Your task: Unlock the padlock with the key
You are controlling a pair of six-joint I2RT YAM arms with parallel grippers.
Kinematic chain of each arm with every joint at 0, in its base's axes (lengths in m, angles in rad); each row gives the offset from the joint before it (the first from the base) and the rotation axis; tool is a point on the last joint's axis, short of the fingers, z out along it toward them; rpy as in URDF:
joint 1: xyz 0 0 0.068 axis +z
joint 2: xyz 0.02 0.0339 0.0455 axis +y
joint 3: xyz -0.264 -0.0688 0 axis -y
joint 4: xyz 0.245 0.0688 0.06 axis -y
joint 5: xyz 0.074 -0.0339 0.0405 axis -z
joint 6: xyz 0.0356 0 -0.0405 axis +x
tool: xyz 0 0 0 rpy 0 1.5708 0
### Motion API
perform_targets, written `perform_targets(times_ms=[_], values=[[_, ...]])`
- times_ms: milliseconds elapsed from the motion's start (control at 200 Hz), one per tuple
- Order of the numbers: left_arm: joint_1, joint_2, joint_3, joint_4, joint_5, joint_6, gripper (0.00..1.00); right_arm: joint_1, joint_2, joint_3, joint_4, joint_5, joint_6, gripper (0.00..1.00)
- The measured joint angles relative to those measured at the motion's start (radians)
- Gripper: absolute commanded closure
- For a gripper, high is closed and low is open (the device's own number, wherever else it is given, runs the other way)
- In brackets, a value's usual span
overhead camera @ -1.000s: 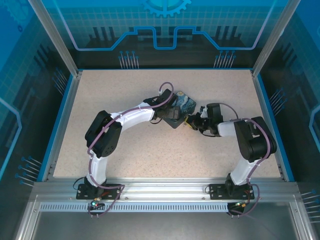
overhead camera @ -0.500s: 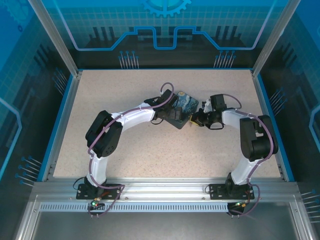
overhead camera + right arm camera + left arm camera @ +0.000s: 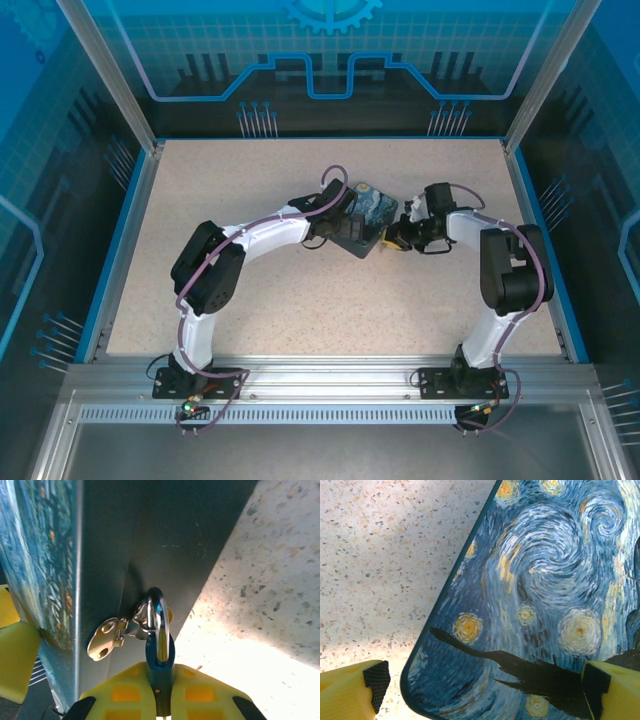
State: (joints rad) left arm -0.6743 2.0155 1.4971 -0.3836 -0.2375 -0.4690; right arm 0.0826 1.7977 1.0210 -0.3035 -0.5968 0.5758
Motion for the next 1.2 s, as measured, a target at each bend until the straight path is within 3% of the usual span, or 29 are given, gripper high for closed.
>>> perform_targets(times_ms=[450,635,750,940,1201], values=[[0.0,0.002,0.0,0.002,0.011,0.0,0.01,-0.022,0.031,0.031,-0.073,0.023,-0.037,1.0],[0.0,0.002,0.0,0.002,0.018,0.0,0.01,-0.076,-0.093,-0.224,0.275,-0.033,0.114,1.0],[0.0,0.006,0.0,0.013,0.018,0.0,0.01,-0.114,-0.044,-0.225,0.391,-0.109,0.19,1.0],[0.001,0.006,0.0,0.019,0.015,0.0,0.01,-0.092,-0.018,-0.117,0.332,-0.105,0.171,1.0],[0.002,0.011,0.001,0.028,0.015,0.0,0.01,-0.092,-0.017,-0.109,0.253,-0.056,0.15,1.0]])
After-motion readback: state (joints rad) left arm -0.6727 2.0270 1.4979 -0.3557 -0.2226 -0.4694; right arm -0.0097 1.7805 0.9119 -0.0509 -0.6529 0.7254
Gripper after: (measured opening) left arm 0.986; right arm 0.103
